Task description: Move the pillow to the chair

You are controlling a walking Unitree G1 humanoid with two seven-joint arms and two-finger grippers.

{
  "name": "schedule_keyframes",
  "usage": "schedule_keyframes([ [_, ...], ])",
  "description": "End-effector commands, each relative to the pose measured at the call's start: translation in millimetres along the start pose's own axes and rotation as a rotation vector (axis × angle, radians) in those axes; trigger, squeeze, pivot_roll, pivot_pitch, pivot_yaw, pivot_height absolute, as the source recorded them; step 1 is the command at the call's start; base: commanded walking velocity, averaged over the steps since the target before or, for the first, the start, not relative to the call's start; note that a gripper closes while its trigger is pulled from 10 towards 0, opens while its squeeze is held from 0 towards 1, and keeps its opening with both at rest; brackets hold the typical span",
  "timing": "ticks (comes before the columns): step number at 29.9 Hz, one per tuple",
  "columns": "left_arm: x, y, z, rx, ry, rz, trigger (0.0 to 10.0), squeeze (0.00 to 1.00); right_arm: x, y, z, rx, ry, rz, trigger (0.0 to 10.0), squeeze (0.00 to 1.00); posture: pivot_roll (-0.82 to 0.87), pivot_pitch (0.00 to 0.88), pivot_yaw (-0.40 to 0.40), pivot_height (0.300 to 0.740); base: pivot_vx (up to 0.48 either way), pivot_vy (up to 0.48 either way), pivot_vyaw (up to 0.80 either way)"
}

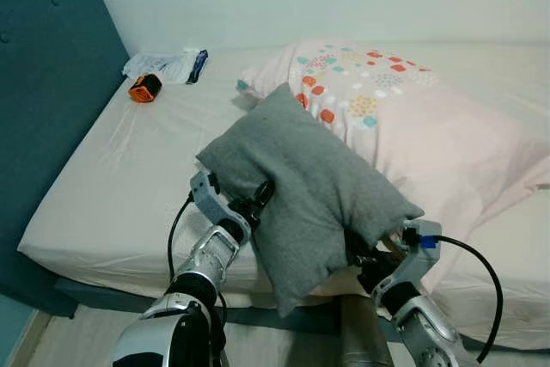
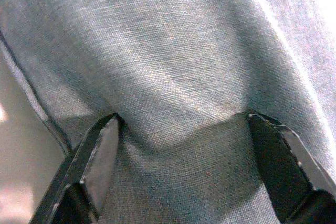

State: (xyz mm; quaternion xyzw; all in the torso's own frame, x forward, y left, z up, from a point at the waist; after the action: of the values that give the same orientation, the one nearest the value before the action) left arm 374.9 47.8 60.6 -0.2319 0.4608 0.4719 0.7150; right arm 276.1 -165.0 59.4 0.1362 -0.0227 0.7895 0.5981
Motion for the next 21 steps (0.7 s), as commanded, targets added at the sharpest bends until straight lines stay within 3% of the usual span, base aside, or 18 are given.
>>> schedule_keyframes([
  [1, -80.9, -21.2, -82.0, 0.193, -0.031, -0.212, 0.0, 0.00, 4.7, 1.5, -6.7, 0.030, 0.003, 0.012, 0.0, 0.00, -0.20, 0.164, 0.105, 0.568, 0.000, 0.000, 0.00],
  [2, -80.9, -21.2, -82.0, 0.193, -0.031, -0.212, 0.0, 0.00, 4.7, 1.5, -6.7, 0.030, 0.003, 0.012, 0.0, 0.00, -0.20, 0.164, 0.105, 0.568, 0.000, 0.000, 0.00],
  [3, -81.8, -20.1, -89.4, 0.225, -0.094, -0.216, 0.0, 0.00, 5.0, 0.9, -6.6, 0.029, 0.003, 0.013, 0.0, 0.00, -0.20, 0.164, 0.106, 0.568, 0.000, 0.000, 0.00],
  [5, -81.8, -20.1, -89.4, 0.225, -0.094, -0.216, 0.0, 0.00, 5.0, 0.9, -6.6, 0.029, 0.003, 0.013, 0.0, 0.00, -0.20, 0.164, 0.106, 0.568, 0.000, 0.000, 0.00],
  [6, -80.2, -18.0, -98.7, 0.264, -0.147, -0.207, 0.0, 0.00, 5.3, 0.1, -6.3, 0.027, 0.003, 0.014, 0.0, 0.00, -0.20, 0.163, 0.106, 0.568, 0.000, 0.000, 0.00],
  [21, -69.7, -13.4, -102.7, 0.283, -0.142, -0.184, 0.0, 0.00, 4.7, -6.2, -5.1, 0.028, 0.028, 0.012, 0.0, 0.00, -0.19, 0.144, 0.101, 0.568, 0.000, 0.000, 0.00],
])
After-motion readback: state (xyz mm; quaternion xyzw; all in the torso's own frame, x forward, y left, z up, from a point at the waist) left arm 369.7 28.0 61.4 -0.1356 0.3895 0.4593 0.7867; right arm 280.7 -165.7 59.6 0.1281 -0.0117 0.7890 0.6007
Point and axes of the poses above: a point about 5 cm out from each wrist's last joint towards the gripper, its own y axis pointing back from the gripper into the wrist, its own z axis along the axis of the wrist's last joint, x = y × z, the point moved 4 cm from there along -y, pointing out of the wrist towards the gripper, and after that the axes turned 13 degrees about y, right-handed, at the moved point
